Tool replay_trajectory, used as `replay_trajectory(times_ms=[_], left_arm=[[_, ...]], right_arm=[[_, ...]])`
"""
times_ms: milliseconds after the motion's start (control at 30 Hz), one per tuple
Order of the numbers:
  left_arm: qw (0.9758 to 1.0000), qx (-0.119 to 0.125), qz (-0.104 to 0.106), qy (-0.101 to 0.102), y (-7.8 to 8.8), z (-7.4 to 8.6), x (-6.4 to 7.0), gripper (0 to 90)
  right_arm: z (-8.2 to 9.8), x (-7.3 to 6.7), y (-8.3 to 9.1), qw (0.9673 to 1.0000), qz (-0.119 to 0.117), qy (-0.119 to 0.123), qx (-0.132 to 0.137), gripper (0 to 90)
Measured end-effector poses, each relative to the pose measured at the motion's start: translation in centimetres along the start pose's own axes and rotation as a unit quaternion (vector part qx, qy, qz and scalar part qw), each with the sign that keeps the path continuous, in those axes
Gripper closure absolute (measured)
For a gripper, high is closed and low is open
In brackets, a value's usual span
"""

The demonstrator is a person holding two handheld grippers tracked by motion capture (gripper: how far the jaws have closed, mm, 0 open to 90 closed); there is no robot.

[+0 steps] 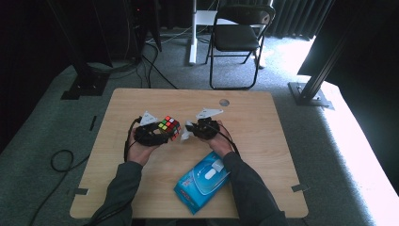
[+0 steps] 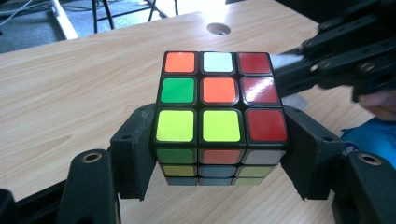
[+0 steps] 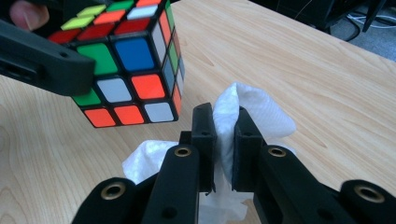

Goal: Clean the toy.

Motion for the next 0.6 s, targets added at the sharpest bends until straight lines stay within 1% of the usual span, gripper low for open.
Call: replay_trajectory(times_ms=[67, 133, 267, 467, 600], left_arm=[[1.0000, -0.001, -0.001, 0.000, 0.0, 0.1, -0.1, 34.4], [1.0000, -0.004, -0.006, -0.001, 0.0, 0.3, -0.4, 34.4], [0.9999, -0.006, -0.009, 0.002, 0.1, 0.6, -0.7, 34.4], [0.9999, -0.009, -0.013, 0.003, 0.0, 1.1, -0.9, 34.4], [0.9996, -0.015, -0.022, 0.000, 0.0, 1.6, -1.2, 34.4]], right_arm=[[0.0, 0.0, 0.1, 1.0000, 0.001, 0.000, 0.002, 82.9], [-0.1, 0.1, 0.2, 1.0000, 0.002, 0.002, 0.006, 82.9], [-0.3, 0.2, 0.3, 1.0000, 0.001, 0.002, 0.008, 82.9], [-0.3, 0.3, 0.4, 1.0000, 0.003, 0.004, 0.008, 82.8], [-0.2, 0.4, 0.5, 1.0000, 0.005, 0.004, 0.003, 82.6]])
Point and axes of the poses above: each handheld gripper's, and its own axes: y roughly backward along the jaws, z roughly out of its underside, x roughly to its right, the point moved 3 cm from there along -y, roughly forward along the jaws, and after that the axes turned 7 degrees about x, right-handed, at the moved point
